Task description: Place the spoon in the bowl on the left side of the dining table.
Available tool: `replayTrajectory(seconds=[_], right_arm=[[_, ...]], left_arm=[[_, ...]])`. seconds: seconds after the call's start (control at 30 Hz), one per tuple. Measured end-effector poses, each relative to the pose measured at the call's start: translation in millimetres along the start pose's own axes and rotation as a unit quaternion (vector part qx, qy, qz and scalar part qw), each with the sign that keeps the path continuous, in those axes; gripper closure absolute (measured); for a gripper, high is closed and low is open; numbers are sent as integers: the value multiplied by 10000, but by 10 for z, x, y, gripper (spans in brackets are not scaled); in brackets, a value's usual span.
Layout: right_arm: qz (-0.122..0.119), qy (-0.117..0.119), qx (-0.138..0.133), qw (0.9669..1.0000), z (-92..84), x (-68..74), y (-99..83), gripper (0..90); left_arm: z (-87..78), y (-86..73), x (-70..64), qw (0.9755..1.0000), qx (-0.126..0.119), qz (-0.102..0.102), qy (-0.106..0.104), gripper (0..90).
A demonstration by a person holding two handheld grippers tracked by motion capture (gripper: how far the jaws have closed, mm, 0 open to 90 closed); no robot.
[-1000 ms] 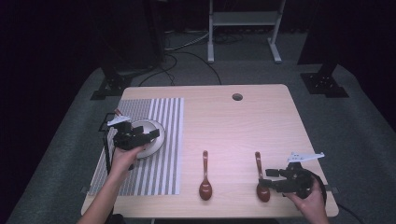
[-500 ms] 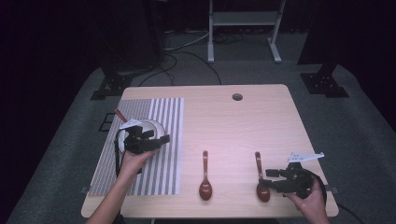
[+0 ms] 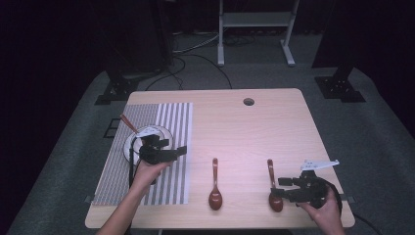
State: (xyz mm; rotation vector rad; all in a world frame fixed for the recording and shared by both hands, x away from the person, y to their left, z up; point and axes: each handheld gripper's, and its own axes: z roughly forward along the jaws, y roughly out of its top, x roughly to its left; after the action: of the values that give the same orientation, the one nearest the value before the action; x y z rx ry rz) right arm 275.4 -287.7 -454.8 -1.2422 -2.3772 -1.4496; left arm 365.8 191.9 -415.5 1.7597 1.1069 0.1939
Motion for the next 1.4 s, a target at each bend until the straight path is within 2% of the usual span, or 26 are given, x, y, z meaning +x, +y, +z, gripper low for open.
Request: replayTrajectory(seconds=[0.4,0.8,1.1,1.4], right_arm=[[-23,-40,-21,10000,-31,1,-2,291],[-28,-69,-35,10000,-50,5,-6,291],[-38,-70,-34,10000,-56,6,-11,291],[-46,-74,-12,10000,-47,10,-16,291]], left_arm=[[124,-53,-175,9997,56,184,-150,23],[220,-163,-305,9990,168,277,-318,23],[254,-213,-405,9983,210,331,-427,23],[261,-269,-543,9967,225,496,-605,24]])
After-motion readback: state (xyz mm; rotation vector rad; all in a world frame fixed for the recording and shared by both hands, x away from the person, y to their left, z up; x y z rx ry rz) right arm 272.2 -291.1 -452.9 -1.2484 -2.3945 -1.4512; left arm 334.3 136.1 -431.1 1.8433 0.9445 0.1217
